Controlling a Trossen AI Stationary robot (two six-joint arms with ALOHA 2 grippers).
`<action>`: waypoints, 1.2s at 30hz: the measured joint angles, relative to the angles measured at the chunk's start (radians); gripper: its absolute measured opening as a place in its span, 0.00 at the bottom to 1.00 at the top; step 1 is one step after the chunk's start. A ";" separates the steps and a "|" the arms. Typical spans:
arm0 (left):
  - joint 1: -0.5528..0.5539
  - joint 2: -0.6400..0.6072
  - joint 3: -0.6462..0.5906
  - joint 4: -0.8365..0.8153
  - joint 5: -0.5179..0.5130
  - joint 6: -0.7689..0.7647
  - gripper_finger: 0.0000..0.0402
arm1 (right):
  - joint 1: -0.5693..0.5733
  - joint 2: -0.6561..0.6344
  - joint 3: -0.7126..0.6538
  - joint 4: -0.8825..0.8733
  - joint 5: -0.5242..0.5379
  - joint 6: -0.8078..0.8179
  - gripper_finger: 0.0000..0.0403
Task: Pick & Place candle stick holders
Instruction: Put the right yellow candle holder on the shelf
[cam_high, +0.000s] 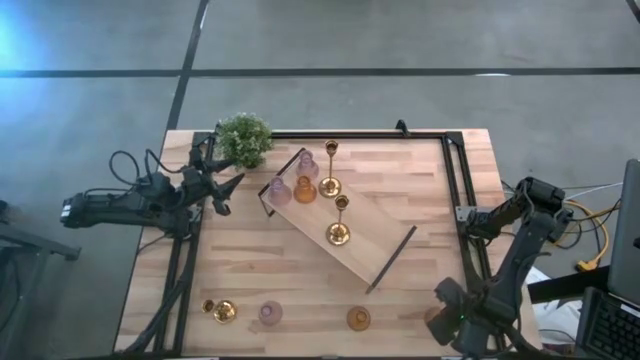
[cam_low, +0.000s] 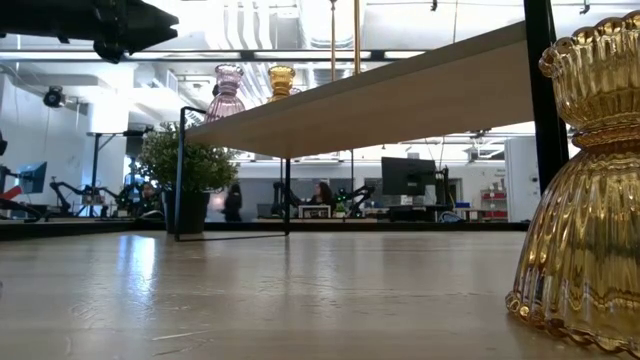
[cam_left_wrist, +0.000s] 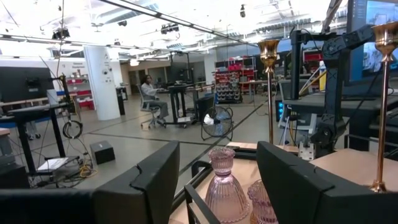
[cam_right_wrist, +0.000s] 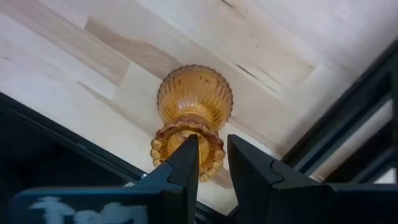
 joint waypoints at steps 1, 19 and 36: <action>0.000 0.000 0.000 0.000 0.000 0.000 0.54 | 0.000 0.000 -0.011 0.018 -0.001 -0.002 0.20; 0.000 0.000 0.000 -0.005 0.000 0.000 0.54 | -0.003 -0.138 -0.016 -0.008 -0.036 -0.152 0.05; 0.000 0.000 0.000 -0.008 0.000 0.000 0.54 | -0.290 -0.291 0.456 -0.510 0.115 -0.566 0.05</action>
